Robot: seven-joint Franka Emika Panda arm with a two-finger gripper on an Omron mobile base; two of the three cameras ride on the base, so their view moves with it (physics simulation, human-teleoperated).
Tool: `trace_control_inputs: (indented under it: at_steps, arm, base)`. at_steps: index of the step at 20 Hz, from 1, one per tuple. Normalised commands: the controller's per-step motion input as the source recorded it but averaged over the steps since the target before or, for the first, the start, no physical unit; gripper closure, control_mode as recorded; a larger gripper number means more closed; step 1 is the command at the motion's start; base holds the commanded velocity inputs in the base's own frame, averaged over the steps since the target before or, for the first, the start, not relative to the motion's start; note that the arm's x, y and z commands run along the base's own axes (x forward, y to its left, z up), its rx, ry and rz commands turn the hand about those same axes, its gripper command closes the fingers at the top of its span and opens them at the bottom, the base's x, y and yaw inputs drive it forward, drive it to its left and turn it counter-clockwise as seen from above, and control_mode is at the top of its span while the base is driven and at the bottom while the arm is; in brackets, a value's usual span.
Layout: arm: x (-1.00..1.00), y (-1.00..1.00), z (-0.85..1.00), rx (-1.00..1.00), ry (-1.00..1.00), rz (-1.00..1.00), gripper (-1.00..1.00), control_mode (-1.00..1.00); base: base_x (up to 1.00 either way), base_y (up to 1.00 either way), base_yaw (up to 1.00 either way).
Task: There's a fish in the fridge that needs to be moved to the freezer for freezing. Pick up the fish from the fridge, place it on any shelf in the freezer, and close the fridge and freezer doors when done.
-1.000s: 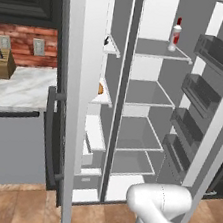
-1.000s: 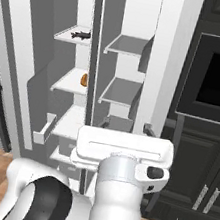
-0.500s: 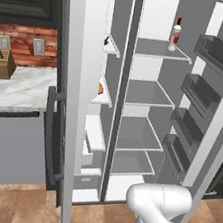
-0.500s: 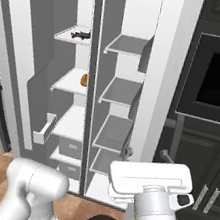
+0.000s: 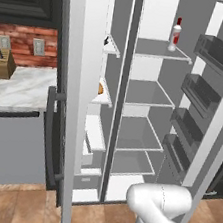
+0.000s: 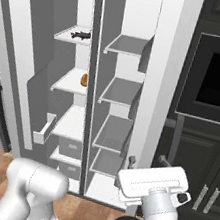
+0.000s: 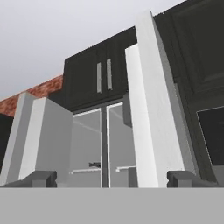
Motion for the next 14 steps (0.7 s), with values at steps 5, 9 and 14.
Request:
trace_control_inputs:
  at_steps: [5,9,14]
  arm:
    - [0.35,-0.39,-0.13,0.04,0.0,0.03,-1.0,-1.0]
    - [0.37,-0.35,-0.26,0.0,0.08,0.0,-1.0,-1.0]
    - [0.4,-0.23,-0.38,0.0,0.08,0.0,-1.0,-1.0]
  base:
    - [0.0,0.0,0.0]
    - [0.0,0.0,0.0]
    - [0.0,0.0,0.0]
